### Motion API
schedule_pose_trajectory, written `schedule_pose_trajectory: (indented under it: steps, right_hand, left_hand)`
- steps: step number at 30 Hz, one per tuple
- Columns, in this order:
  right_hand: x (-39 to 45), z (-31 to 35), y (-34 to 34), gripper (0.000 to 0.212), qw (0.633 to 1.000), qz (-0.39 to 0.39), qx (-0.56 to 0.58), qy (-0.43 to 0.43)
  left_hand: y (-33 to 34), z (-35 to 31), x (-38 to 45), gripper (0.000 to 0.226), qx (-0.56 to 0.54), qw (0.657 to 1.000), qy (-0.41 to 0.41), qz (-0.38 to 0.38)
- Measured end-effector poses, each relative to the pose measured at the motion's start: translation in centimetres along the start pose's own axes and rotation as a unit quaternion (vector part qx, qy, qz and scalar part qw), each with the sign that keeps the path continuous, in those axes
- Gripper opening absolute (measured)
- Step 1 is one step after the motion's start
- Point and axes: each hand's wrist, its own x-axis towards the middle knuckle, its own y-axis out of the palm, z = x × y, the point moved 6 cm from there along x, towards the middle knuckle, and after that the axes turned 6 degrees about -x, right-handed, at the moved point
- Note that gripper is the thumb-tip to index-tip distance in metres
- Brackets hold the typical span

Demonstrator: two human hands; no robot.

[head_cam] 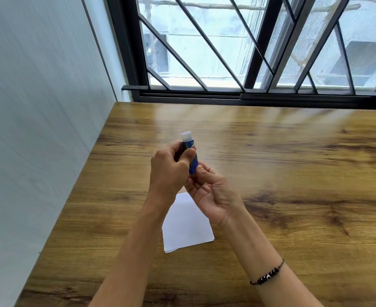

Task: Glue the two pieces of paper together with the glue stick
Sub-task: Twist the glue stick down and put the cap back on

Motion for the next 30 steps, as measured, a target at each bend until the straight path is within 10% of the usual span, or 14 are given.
schedule_pose_trajectory:
  steps: [6, 14, 30]
  right_hand:
    - [-0.30, -0.52, 0.25, 0.037, 0.998, -0.019, 0.022, 0.052]
    - [-0.23, 0.18, 0.21, 0.008, 0.999, -0.023, 0.023, -0.012]
    - [-0.44, -0.37, 0.14, 0.021, 0.999, -0.035, 0.028, 0.028]
  left_hand:
    - [0.06, 0.14, 0.13, 0.015, -0.001, 1.000, -0.001, -0.001]
    - [0.06, 0.09, 0.08, 0.018, -0.009, 1.000, -0.002, 0.001]
    - [0.11, 0.28, 0.05, 0.010, -0.011, 1.000, 0.000, -0.006]
